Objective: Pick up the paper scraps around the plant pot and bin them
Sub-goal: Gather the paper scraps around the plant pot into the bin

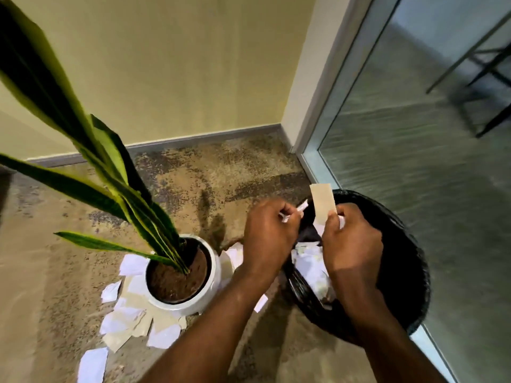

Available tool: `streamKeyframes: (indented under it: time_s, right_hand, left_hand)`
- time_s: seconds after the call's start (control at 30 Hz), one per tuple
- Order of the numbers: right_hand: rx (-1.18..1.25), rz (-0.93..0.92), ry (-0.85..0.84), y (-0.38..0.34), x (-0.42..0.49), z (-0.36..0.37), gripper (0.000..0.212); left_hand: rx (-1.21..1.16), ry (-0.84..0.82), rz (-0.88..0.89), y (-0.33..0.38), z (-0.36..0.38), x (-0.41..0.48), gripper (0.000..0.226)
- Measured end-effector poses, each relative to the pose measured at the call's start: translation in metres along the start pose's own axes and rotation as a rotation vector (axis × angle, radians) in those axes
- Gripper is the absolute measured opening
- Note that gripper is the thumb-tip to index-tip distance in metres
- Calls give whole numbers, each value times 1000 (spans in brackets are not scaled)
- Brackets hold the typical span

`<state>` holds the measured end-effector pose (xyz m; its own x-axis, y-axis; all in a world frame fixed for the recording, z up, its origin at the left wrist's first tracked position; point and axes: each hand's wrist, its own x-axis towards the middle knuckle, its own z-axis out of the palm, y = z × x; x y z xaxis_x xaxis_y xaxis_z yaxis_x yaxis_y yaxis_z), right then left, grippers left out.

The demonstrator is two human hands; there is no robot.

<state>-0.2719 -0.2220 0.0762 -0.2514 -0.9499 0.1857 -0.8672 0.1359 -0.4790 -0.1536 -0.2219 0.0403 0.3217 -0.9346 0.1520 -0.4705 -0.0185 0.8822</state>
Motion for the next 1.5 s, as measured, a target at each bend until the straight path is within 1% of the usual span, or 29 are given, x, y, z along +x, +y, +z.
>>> streamKeyframes:
  time_s: [0.07, 0.13, 0.2, 0.27, 0.3, 0.37, 0.4, 0.47, 0.53, 0.6, 0.63, 0.67, 0.7, 0.73, 0.77, 0.8, 0.83, 0.9, 0.93, 0.97, 1.0, 1.07, 1.1, 1.23, 1.3, 1.4, 1.47, 1.5]
  right_hand:
    - [-84, 92, -54, 21, 9, -5, 14]
    - [-141, 172, -98, 36, 12, -8, 16]
    - [-187, 198, -145, 43, 11, -8, 19]
    - [-206, 172, -178, 44, 8, -4, 23]
    - [-186, 135, -173, 44, 5, -1, 29]
    - [-77, 22, -101, 38, -3, 6, 41]
    - [-5, -42, -52, 31, -8, 9, 41]
    - [153, -182, 44, 15, -24, 17, 34]
    - [311, -290, 46, -4, -48, 27, 27]
    - [392, -324, -12, -18, -69, 43, 24]
    - [400, -319, -52, -22, -79, 56, 24]
    - [392, -301, -93, -23, -86, 72, 24]
    - [372, -275, -127, -23, -92, 90, 24]
    - [335, -236, -158, -20, -97, 110, 25]
    - [287, -183, -207, -16, -99, 128, 27]
    - [249, -125, -280, -10, -100, 148, 30]
    - [209, -74, -360, -1, -101, 169, 33]
    - [59, -39, -484, 25, -97, 208, 42]
    - [-27, -37, -519, 38, -93, 224, 46]
    - [-105, -39, -539, 53, -90, 238, 51]
    - [-162, -41, -552, 65, -88, 251, 55]
    - [-212, -43, -584, 83, -84, 269, 63]
    - [-220, -50, -599, 88, -82, 275, 68]
    - [-250, -143, -659, 97, -76, 296, 94]
    - [-279, -185, -689, 98, -69, 302, 102]
    - [-350, -252, -761, 97, -59, 304, 99]
    - [-402, -281, -816, 95, -56, 302, 89]
    - [-416, -299, -818, 94, -56, 301, 81]
  left_hand:
    - [74, -96, 54, 4, 17, 4, 7]
    - [179, -144, 105, 2, 32, 7, 5]
    - [294, -187, 130, 1, 43, 6, 8]
    - [321, -234, 165, -1, 48, 4, 16]
    - [299, -247, 195, -4, 47, 3, 20]
    - [205, -212, 234, -9, 37, 0, 21]
    - [162, -165, 231, -13, 30, -2, 21]
    - [95, -44, 159, -23, 18, -7, 25]
    - [48, 39, -6, -42, 7, -14, 34]
    - [16, 4, -157, -65, -2, -27, 32]
    - [26, -32, -186, -79, -2, -37, 26]
    - [61, -73, -164, -96, 3, -48, 22]
    - [162, -133, -145, -115, 13, -61, 23]
    - [267, -211, -184, -133, 24, -72, 25]
    - [335, -293, -270, -153, 35, -82, 26]
    - [340, -351, -323, -177, 47, -91, 32]
    - [323, -356, -331, -196, 56, -99, 43]
    - [346, -448, -371, -221, 67, -108, 71]
    - [358, -491, -415, -224, 68, -110, 72]
    - [378, -483, -464, -229, 72, -112, 65]
    - [410, -462, -464, -237, 78, -116, 58]
    - [515, -441, -406, -251, 89, -122, 68]
    - [542, -427, -412, -259, 92, -125, 71]
    - [484, -331, -442, -272, 97, -126, 67]
    - [436, -303, -445, -276, 95, -125, 68]
    - [379, -336, -442, -282, 89, -124, 68]
    - [364, -348, -437, -285, 88, -123, 67]
    - [366, -353, -442, -285, 89, -122, 67]
